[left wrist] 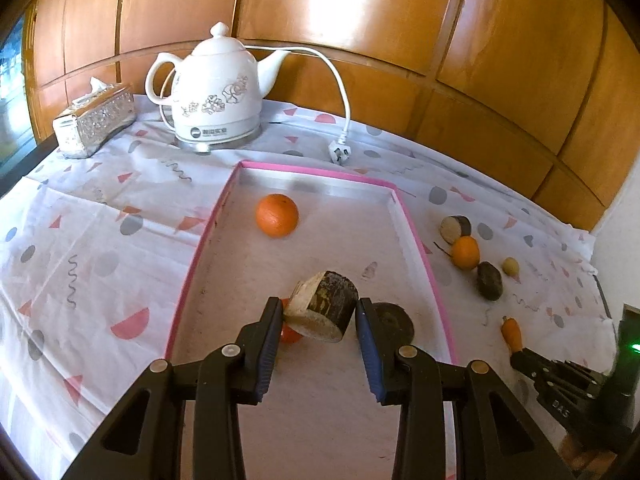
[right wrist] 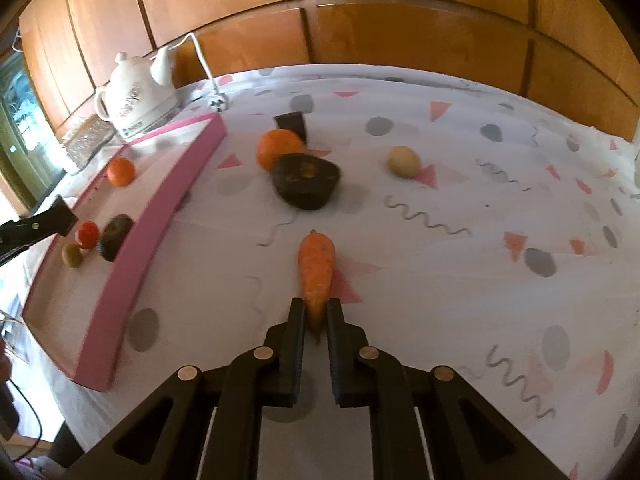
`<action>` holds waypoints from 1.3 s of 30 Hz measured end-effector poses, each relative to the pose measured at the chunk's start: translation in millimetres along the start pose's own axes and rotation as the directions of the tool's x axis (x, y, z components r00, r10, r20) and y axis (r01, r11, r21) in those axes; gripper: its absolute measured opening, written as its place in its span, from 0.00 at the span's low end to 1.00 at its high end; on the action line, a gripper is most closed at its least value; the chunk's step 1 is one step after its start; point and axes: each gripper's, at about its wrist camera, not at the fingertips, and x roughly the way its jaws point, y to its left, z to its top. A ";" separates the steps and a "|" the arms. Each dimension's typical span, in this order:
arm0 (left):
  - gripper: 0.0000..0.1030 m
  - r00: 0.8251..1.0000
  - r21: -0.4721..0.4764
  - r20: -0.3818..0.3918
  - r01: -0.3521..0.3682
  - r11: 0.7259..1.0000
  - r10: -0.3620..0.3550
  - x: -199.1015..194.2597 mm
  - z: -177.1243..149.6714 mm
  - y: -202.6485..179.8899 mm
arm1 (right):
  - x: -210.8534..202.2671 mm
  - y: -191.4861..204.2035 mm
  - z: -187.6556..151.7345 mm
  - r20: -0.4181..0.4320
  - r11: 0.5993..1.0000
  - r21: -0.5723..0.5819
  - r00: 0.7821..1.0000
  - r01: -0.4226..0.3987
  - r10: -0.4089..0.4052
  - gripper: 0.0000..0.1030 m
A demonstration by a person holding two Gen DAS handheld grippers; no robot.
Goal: Organize fruits
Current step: 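Lower the root and carrot into the tray, opening both grippers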
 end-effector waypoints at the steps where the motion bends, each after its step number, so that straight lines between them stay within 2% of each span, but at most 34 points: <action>1: 0.37 1.000 0.001 0.002 -0.006 1.000 0.006 0.7 0.9 1.2 | 0.2 2.0 0.8 -0.001 1.000 0.003 1.000 -0.013 0.013 0.10; 7: 0.37 0.999 -0.008 0.009 -0.041 0.999 0.041 6.6 10.1 7.9 | -8.9 22.4 6.2 0.022 0.997 -0.034 0.997 -0.067 0.068 0.10; 17: 0.38 0.995 -0.016 0.028 -0.095 0.995 0.096 8.7 20.2 18.5 | -37.8 78.0 22.7 0.093 0.975 -0.161 0.981 -0.153 0.169 0.10; 23: 0.50 0.995 -0.024 0.040 -0.094 0.995 0.095 1.9 16.0 19.9 | -48.5 98.3 37.5 0.105 0.955 -0.188 0.962 -0.232 0.254 0.10; 26: 0.53 0.994 -0.034 0.040 -0.102 0.994 0.103 -1.7 14.7 21.7 | -47.5 115.7 40.2 0.077 0.935 -0.213 0.949 -0.284 0.306 0.10; 29: 0.60 0.992 -0.049 0.048 -0.111 0.993 0.113 -8.2 13.0 25.3 | -40.0 132.0 40.4 0.010 0.904 -0.205 0.923 -0.375 0.385 0.10; 30: 0.61 0.992 -0.053 0.051 -0.113 0.992 0.116 -10.1 12.7 26.7 | -39.0 136.9 39.2 0.005 0.902 -0.210 0.922 -0.377 0.386 0.12; 32: 0.62 0.991 -0.056 0.058 -0.115 0.992 0.118 -14.7 11.6 28.2 | -36.0 149.0 36.6 -0.003 0.898 -0.233 0.923 -0.374 0.384 0.26; 35: 0.62 0.991 -0.050 0.065 -0.117 0.992 0.120 -20.0 8.8 28.3 | -33.8 157.4 32.4 -0.012 0.894 -0.241 0.923 -0.377 0.386 0.27; 39: 0.62 0.991 -0.045 0.064 -0.116 0.992 0.118 -22.6 4.0 26.6 | -34.0 156.0 25.4 -0.006 0.907 -0.248 0.937 -0.341 0.350 0.27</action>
